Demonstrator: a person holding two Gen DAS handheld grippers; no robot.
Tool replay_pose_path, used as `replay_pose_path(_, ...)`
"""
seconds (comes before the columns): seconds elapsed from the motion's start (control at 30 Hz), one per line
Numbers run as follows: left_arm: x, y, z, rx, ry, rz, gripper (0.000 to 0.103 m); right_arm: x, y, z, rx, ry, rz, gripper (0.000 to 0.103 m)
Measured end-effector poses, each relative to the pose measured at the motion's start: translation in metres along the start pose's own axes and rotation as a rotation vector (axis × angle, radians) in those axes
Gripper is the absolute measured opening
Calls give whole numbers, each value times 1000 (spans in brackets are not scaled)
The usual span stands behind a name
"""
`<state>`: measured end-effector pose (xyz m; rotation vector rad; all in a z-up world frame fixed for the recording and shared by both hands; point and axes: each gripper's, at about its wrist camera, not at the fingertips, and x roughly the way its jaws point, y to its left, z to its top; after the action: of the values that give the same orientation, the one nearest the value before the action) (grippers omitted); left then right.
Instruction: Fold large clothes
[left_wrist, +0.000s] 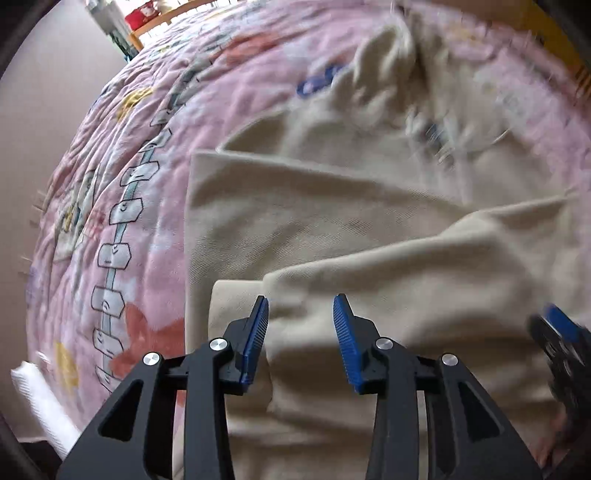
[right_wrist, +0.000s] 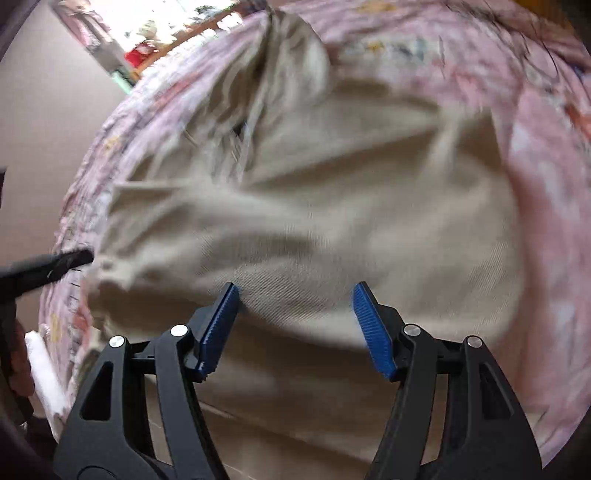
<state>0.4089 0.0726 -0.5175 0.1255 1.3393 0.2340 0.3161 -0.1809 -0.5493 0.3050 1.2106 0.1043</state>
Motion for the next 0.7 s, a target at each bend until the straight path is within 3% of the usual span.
replay_pose_path(0.03,20,-3,-2,10,34,56,33,5,3,-9,-3,9,-17,63)
replay_pose_path(0.1,48,5,-14,-2,97,80,33,6,15,-24,-59,-20,-61,63)
replay_pose_path(0.2,46,6,-29,46,55,150,49,2,32,-35,-150,-43,-118,63)
replay_pose_path(0.23,43,6,-31,52,46,158,50,-1,31,-32,-148,-43,-108,63)
replay_pose_path(0.33,38,17,-33,17,55,147,53,-20,12,-3,-28,-104,-42,64)
replay_pose_path(0.4,40,24,-32,-12,68,139,58,-25,-4,24,22,-143,-44,64)
replay_pose_path(0.57,43,21,-35,8,51,185,70,2,-44,82,4,-136,-237,64)
replay_pose_path(0.7,52,28,-28,5,56,180,68,24,-80,111,61,-94,-305,63)
